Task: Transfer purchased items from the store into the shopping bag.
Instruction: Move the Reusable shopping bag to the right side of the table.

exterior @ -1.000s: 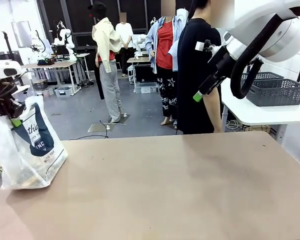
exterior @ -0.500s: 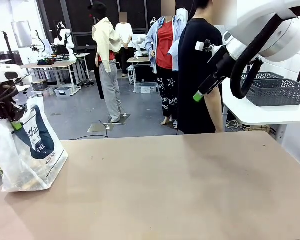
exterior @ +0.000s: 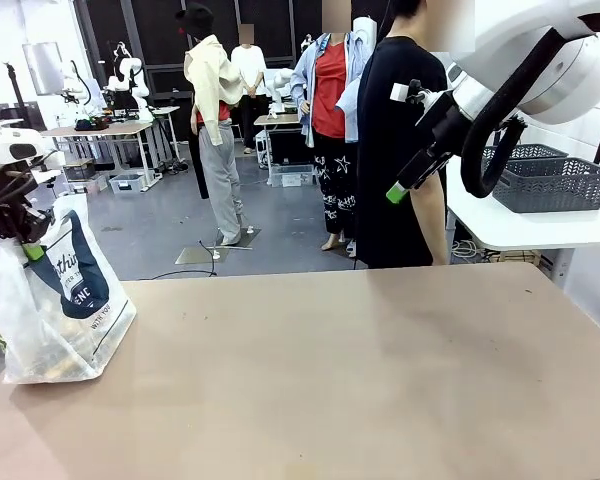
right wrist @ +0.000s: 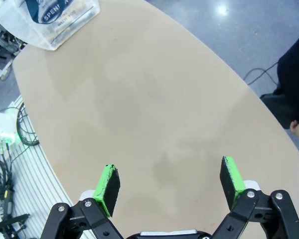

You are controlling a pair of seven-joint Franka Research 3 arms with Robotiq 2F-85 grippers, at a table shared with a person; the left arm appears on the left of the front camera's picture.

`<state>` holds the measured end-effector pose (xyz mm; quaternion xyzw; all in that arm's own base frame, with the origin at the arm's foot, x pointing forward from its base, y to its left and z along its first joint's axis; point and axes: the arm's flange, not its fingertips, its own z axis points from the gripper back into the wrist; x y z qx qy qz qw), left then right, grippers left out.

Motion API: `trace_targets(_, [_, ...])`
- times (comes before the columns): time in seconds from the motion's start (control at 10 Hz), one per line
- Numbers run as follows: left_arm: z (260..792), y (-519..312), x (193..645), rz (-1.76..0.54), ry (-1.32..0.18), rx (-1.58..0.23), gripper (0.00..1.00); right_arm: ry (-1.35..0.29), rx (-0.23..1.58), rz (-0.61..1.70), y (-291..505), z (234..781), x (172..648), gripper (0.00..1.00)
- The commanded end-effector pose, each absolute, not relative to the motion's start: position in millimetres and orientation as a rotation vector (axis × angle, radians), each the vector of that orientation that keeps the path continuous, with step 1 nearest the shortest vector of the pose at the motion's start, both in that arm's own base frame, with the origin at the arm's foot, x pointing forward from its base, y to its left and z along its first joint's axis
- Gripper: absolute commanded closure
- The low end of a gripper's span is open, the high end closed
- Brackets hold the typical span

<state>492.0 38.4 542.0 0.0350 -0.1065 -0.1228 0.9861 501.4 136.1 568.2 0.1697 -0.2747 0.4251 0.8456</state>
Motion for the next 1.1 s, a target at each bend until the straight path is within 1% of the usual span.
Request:
trace_targets(0.0, [542, 36, 494, -0.242, -0.216, 0.071, 0.81, -0.567, 0.346, 0.884, 138, 568, 501, 0.00])
trace_targets(0.2, [543, 35, 493, -0.228, -0.202, 0.056, 0.42, -0.567, 0.346, 0.884, 138, 568, 501, 0.00])
trace_targets(0.4, [548, 26, 491, -0.222, -0.157, 0.056, 0.03, -0.567, 0.346, 0.884, 138, 568, 501, 0.00])
trace_targets(0.5, [552, 24, 491, -0.227, -0.161, 0.054, 0.00, -0.567, 0.346, 0.884, 138, 568, 501, 0.00])
trace_targets(1.0, [572, 21, 486, -0.220, -0.183, 0.047, 0.00, -0.567, 0.346, 0.884, 138, 568, 501, 0.00])
